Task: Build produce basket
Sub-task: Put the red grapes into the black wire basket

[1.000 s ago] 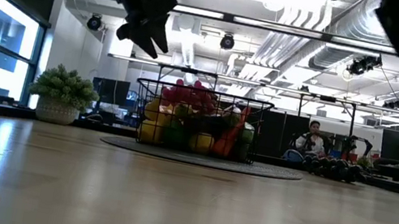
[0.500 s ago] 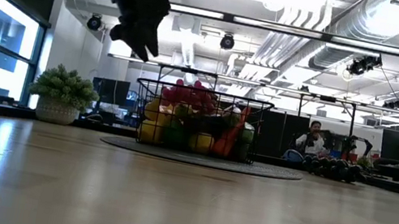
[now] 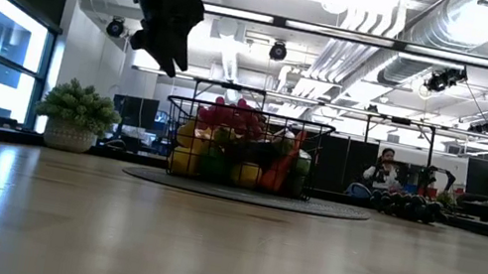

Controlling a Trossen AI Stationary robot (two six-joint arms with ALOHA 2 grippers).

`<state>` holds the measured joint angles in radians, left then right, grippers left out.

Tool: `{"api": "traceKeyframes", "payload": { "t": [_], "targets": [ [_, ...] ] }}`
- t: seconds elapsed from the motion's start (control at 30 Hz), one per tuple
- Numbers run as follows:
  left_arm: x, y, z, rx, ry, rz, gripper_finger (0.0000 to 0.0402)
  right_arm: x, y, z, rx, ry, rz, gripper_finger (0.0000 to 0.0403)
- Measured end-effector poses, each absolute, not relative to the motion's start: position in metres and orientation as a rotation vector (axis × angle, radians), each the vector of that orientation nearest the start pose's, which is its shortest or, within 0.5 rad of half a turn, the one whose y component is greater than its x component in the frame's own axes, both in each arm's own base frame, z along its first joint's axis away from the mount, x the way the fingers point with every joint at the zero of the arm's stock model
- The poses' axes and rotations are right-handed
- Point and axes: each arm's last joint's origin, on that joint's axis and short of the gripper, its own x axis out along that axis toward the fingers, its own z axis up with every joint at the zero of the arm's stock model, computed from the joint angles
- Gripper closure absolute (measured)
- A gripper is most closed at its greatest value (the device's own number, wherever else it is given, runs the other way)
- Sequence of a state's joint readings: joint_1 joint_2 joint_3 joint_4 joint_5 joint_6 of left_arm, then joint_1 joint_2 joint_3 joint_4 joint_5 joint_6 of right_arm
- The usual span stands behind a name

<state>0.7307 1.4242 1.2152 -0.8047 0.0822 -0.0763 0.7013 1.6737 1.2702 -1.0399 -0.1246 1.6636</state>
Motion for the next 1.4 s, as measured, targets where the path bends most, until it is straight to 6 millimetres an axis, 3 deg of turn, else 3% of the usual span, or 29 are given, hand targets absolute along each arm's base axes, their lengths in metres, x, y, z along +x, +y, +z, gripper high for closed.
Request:
{"api": "traceKeyframes", "payload": {
  "t": [0.27, 0.67, 0.87, 1.17, 1.4],
  "targets": [
    [0.213, 0.188, 0.291, -0.475, 0.926, 0.629, 0.0194, 0.224, 0.207, 0.195, 1.006, 1.469, -0.669, 0.0128],
    [0.214, 0.188, 0.291, -0.475, 0.926, 0.628, 0.0194, 0.215, 0.192, 0.149, 1.099, 1.435, -0.706, 0.0141],
    [0.214, 0.188, 0.291, -0.475, 0.926, 0.629, 0.0194, 0.214, 0.184, 0.139, 1.128, 1.440, -0.709, 0.0211],
    [0.214, 0.188, 0.291, -0.475, 0.926, 0.629, 0.0194, 0.219, 0.178, 0.139, 1.109, 1.447, -0.681, 0.0384],
    [0.214, 0.188, 0.291, -0.476, 0.925, 0.629, 0.0194, 0.237, 0.168, 0.146, 1.087, 1.410, -0.600, 0.0385]
  ]
}}
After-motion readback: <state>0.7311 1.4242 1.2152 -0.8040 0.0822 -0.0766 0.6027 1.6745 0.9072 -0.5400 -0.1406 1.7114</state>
